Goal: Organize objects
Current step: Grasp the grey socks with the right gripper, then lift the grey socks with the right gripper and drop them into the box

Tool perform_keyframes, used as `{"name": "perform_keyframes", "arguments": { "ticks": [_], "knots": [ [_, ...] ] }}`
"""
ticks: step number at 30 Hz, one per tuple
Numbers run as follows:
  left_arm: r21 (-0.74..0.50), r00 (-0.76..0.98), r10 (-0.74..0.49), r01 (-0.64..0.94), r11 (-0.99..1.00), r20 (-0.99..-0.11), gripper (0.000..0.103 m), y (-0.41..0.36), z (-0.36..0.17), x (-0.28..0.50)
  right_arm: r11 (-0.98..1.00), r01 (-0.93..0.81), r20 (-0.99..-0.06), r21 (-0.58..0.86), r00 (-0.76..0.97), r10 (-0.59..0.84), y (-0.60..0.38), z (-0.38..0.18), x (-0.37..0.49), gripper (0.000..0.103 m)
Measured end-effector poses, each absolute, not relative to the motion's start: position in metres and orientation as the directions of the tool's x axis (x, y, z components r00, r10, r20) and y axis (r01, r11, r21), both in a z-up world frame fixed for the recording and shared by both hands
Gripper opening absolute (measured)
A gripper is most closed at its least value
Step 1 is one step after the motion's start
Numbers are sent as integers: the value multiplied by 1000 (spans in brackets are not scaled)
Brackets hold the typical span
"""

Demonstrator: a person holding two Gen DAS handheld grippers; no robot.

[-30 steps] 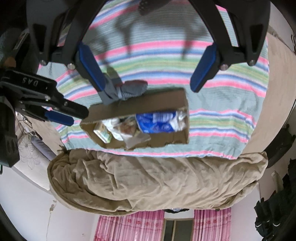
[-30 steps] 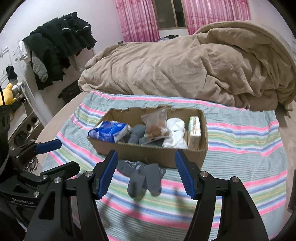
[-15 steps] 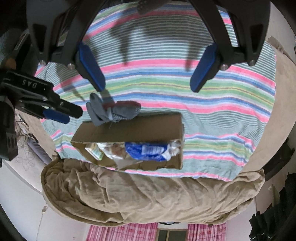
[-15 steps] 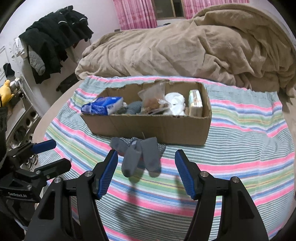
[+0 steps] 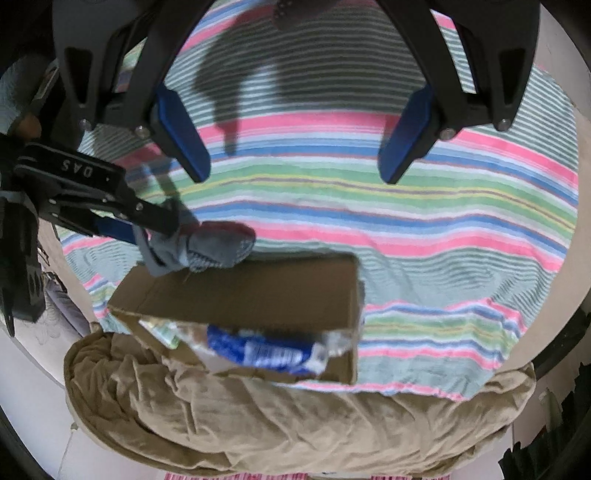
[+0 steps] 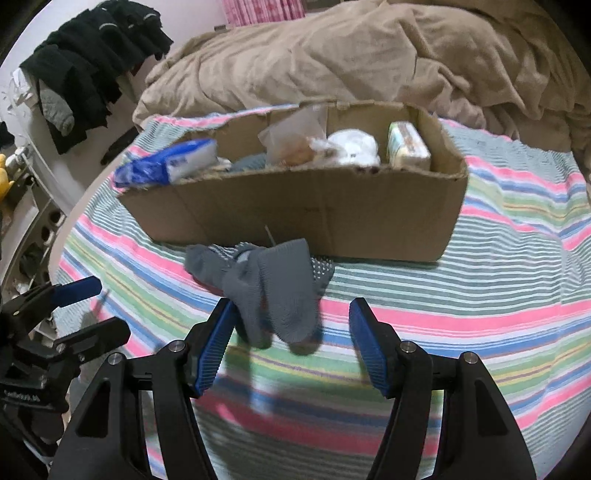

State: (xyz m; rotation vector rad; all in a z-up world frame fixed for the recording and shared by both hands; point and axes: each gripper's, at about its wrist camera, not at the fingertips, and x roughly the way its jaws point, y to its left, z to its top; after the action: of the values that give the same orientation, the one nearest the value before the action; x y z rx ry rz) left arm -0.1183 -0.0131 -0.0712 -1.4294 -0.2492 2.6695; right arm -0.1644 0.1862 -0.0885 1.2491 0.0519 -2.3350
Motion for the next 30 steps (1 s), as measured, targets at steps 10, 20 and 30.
{"name": "perform_keyframes", "arguments": {
  "ticks": [10,20,30],
  "knots": [
    [-178,-544,155,-11,-984,-824,94,-14,-87,-126,-891,450,-796,56,-518,-311,163,-104,-170,68],
    [-177,-551,154,-10,-984,-820,94,-13,-80,-120,-875,476,-774,83,-523,-358,169,-92,-160,8],
    [-172,-576,151,-18,-985,-804,94,-9,-61,-102,-873,477,-724,105,-565,-396,186,-60,-141,4]
  ]
}}
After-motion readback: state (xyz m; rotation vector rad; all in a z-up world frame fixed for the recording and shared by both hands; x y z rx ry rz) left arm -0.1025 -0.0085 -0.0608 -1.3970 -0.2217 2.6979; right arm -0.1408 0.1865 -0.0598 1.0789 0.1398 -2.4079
